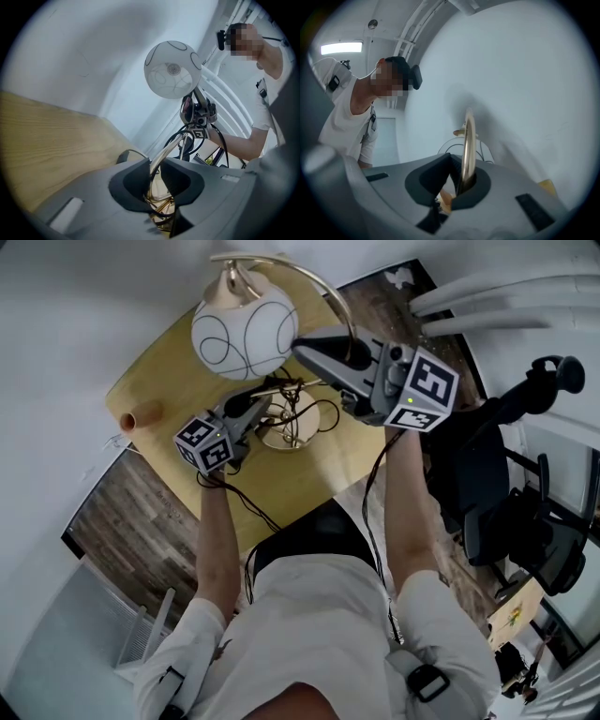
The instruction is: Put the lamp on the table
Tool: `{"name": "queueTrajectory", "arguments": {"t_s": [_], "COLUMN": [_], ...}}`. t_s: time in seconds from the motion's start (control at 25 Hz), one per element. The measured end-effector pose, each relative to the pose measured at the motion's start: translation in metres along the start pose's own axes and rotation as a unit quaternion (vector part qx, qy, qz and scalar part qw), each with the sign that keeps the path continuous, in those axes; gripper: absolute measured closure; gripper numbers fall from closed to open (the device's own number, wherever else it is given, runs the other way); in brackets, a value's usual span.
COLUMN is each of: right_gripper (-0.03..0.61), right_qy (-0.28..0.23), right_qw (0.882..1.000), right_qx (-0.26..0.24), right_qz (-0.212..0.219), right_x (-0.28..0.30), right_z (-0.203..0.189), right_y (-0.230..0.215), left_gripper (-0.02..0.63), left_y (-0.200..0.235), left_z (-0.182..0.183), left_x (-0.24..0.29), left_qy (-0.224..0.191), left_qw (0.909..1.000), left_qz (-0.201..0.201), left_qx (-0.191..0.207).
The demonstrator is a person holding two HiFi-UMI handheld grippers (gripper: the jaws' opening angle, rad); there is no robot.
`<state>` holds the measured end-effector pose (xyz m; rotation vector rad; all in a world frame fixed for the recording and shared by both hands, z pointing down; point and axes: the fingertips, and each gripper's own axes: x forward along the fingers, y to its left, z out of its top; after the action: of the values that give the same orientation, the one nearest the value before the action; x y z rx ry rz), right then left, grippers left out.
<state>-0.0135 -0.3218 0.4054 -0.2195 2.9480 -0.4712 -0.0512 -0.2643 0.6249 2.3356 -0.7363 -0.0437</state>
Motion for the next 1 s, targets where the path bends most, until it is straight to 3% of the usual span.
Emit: {"name": "queueTrajectory", "arguments": {"t_s": [0.32,1.0], "right_gripper": [0.577,0.577], "right_qy": [-0.029,-0.088], "right_qw": [0.999,0.989], "right_qx": [0.033,0.115], "right_qz": [-0.026,-0.044], "right_x": [-0.007,-0.005], "right_z": [0.000,0.002], "right_y": [-0.010,-0.022], "left_gripper": [0.471,0.474], "left_y": [-0.003,-0.007], "left_z": [-0.002,0.008], "left_x": [-0.004,-0.022], "left_qy": [0.001,-0.013], "left_qw": [1.0000,0.9996], "left_qz": [0.007,0.022], "left_qx": [0.001,0.009]}}
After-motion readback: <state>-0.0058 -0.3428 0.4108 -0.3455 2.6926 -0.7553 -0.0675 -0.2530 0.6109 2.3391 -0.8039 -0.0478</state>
